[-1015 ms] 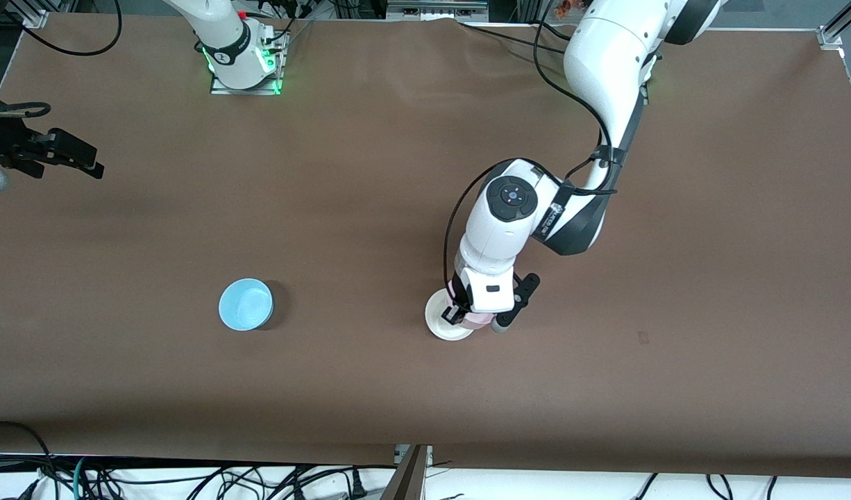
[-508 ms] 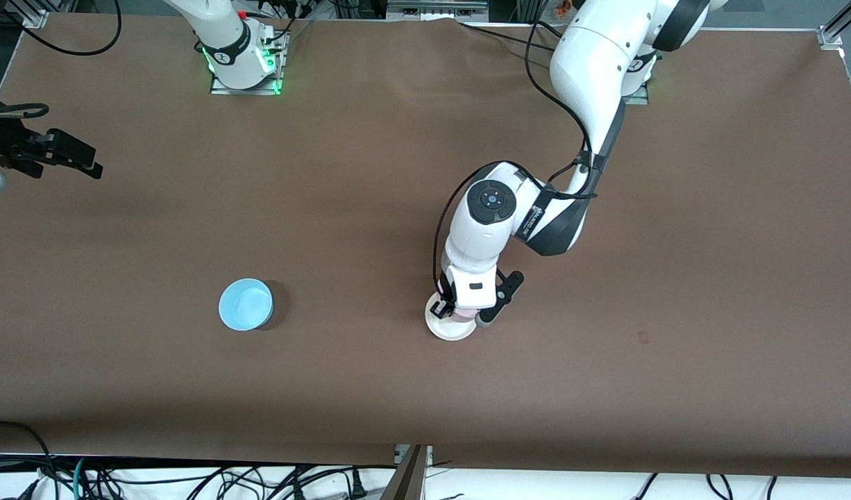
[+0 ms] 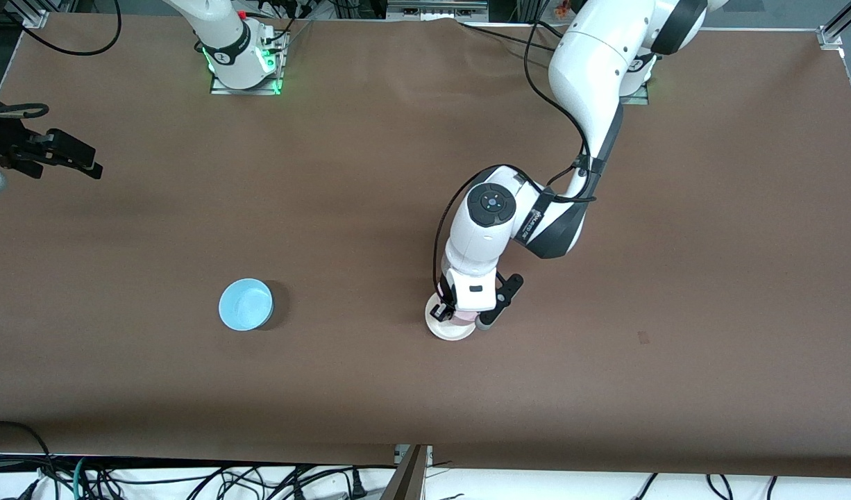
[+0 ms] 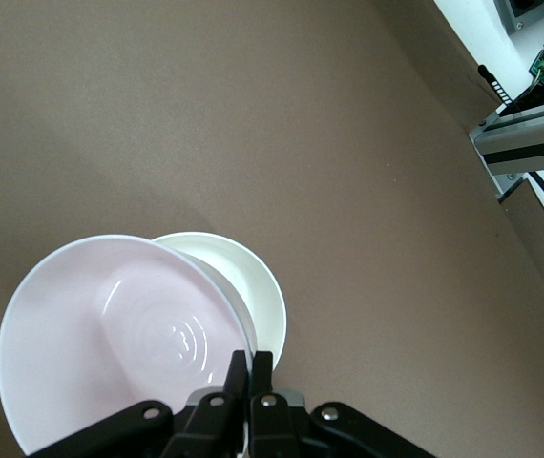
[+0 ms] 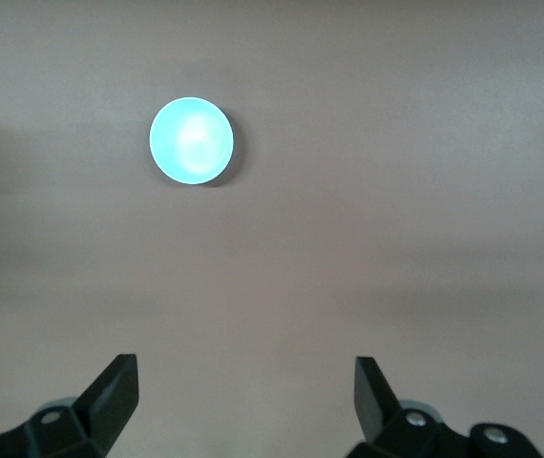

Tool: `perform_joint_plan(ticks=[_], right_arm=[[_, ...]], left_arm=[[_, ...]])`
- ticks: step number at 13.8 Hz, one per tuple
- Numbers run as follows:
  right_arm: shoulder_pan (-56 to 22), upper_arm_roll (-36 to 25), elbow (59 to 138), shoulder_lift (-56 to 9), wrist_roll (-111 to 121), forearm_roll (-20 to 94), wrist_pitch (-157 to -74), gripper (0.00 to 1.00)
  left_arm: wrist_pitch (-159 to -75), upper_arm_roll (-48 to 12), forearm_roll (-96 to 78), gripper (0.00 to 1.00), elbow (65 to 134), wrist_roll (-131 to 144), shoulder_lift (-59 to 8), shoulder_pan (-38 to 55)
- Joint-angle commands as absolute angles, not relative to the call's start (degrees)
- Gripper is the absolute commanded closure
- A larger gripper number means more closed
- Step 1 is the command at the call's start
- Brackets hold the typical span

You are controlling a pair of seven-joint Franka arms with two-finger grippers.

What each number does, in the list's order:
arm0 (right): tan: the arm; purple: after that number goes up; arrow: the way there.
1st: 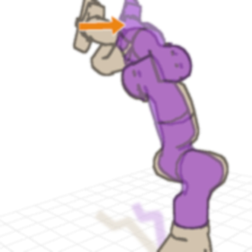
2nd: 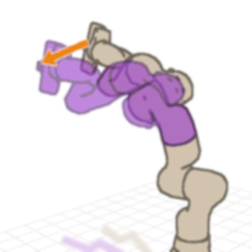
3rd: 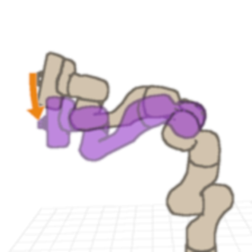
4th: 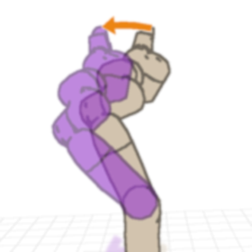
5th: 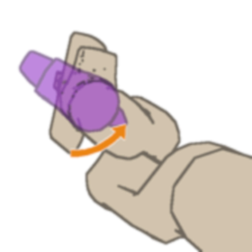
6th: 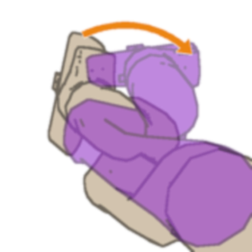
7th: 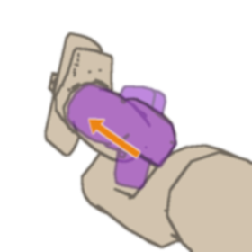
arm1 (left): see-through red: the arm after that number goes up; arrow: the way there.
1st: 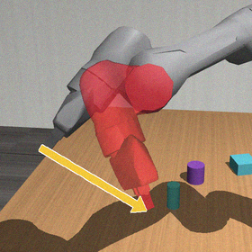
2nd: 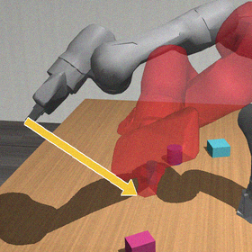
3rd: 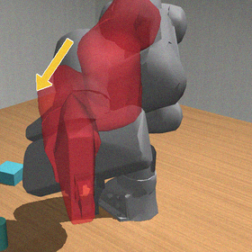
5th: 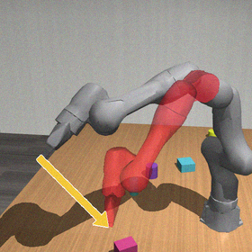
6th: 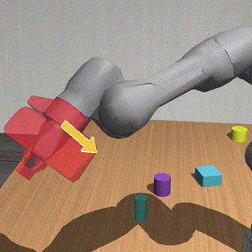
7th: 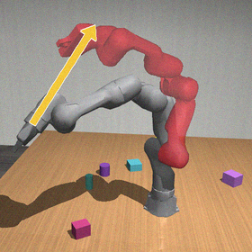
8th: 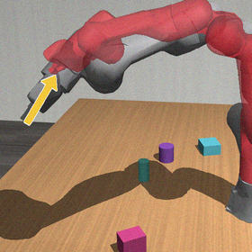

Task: Stack pink and blue bowls on white bowl
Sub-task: 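Lower the pink bowl into the white bowl with the left gripper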

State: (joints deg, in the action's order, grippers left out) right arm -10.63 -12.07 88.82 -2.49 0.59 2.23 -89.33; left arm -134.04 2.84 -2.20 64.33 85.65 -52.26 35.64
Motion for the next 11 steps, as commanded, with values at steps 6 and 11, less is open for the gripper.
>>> perform_joint_plan(ticks=[6, 11], right_arm=[[-10.5, -12.0, 89.4, -1.8, 0.9, 2.5, -89.8, 0.0], [-10.5, -12.0, 89.4, -1.8, 0.9, 2.5, -89.6, 0.0]], left_arm=[[-134.7, 3.8, -2.3, 1.0, 62.1, 86.4, -54.1, 36.4], [-134.7, 3.8, -2.2, 1.0, 62.1, 86.2, -54.2, 36.4]])
